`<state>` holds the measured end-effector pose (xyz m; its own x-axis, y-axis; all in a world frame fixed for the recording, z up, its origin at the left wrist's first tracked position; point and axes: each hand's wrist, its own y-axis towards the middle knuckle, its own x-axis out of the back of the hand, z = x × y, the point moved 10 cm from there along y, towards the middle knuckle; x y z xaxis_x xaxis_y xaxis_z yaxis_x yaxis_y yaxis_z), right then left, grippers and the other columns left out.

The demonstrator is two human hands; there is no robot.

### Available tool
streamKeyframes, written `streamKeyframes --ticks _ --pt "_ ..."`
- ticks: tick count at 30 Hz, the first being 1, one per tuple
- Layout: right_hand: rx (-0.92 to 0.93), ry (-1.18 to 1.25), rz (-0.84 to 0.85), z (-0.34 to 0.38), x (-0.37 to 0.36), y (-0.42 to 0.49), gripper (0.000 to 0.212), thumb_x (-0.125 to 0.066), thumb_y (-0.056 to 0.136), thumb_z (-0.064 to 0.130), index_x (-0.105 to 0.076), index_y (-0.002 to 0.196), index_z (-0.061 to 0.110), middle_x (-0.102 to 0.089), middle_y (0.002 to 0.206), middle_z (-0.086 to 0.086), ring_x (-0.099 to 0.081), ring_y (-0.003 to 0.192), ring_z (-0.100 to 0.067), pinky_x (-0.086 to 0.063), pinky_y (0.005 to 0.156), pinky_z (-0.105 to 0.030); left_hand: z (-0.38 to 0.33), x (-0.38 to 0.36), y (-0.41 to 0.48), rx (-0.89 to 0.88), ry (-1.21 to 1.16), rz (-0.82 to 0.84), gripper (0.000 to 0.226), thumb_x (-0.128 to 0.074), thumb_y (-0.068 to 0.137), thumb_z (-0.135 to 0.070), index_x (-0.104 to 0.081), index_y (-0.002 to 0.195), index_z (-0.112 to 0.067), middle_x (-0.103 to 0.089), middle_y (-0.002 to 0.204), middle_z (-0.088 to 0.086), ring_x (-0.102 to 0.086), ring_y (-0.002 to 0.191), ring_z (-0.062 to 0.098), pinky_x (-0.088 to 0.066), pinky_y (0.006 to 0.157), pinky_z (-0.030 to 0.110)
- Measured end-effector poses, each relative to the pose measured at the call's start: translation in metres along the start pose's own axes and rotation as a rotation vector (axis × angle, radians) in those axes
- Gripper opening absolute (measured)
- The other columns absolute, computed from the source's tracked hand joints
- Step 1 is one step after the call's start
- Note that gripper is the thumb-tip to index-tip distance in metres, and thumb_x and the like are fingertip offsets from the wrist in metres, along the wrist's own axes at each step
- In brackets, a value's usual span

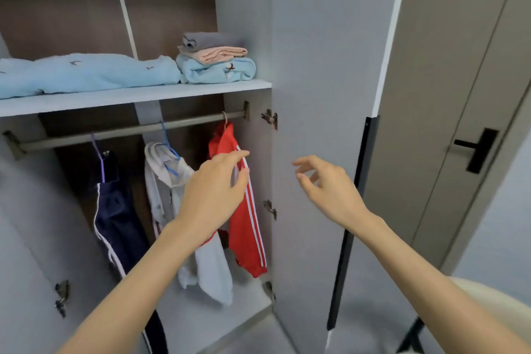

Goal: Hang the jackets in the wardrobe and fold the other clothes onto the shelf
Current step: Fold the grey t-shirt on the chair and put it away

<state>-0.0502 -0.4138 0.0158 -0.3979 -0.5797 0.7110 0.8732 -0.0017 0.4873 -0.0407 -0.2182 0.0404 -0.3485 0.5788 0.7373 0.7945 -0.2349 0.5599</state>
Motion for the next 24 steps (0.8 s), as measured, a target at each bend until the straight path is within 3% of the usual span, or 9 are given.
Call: streamKeyframes --ticks 9,13,20,24 --pt "-0.328 -0.078 -0.114 -0.105 0.106 -0.181 0.025 -0.050 0.097 0.027 -0.057 0.120 0.032 -0.064 0.109 0.019 -0.061 0.091 -0.007 -0.049 0.080 -0.032 -0.133 -0.081 -0.073 -0.176 -0.147 0.216 0.037 -0.047 0.098 -0.034 -0.051 0.134 -0.031 -0.061 0.125 -0.004 -0.058 0.111 0.022 -0.047 0.092 0.037" --pt "-0.468 -0.118 -0.200 -0.161 0.159 -0.267 0.023 -0.053 0.096 0.026 -0.059 0.118 0.028 -0.064 0.102 0.016 -0.059 0.081 -0.005 -0.047 0.076 -0.029 -0.215 -0.138 -0.106 -0.270 -0.242 0.335 0.036 -0.047 0.099 -0.032 -0.052 0.134 -0.031 -0.061 0.125 -0.010 -0.057 0.112 0.018 -0.042 0.086 0.030" --pt "-0.750 -0.165 -0.294 -0.254 0.241 -0.432 0.025 -0.050 0.096 0.024 -0.058 0.120 0.026 -0.064 0.104 0.014 -0.059 0.077 0.001 -0.044 0.065 -0.023 -0.370 -0.255 -0.186 -0.415 -0.374 0.614 0.037 -0.044 0.100 -0.030 -0.049 0.136 -0.030 -0.061 0.123 -0.012 -0.058 0.108 0.014 -0.048 0.090 0.039" --pt "-0.922 -0.194 -0.302 -0.307 0.269 -0.531 0.027 -0.052 0.094 0.019 -0.058 0.119 0.026 -0.065 0.107 0.013 -0.060 0.080 -0.004 -0.049 0.072 -0.028 -0.451 -0.323 -0.242 -0.468 -0.417 0.754 0.037 -0.047 0.099 -0.026 -0.052 0.135 -0.026 -0.062 0.117 -0.011 -0.060 0.105 0.015 -0.048 0.090 0.039"
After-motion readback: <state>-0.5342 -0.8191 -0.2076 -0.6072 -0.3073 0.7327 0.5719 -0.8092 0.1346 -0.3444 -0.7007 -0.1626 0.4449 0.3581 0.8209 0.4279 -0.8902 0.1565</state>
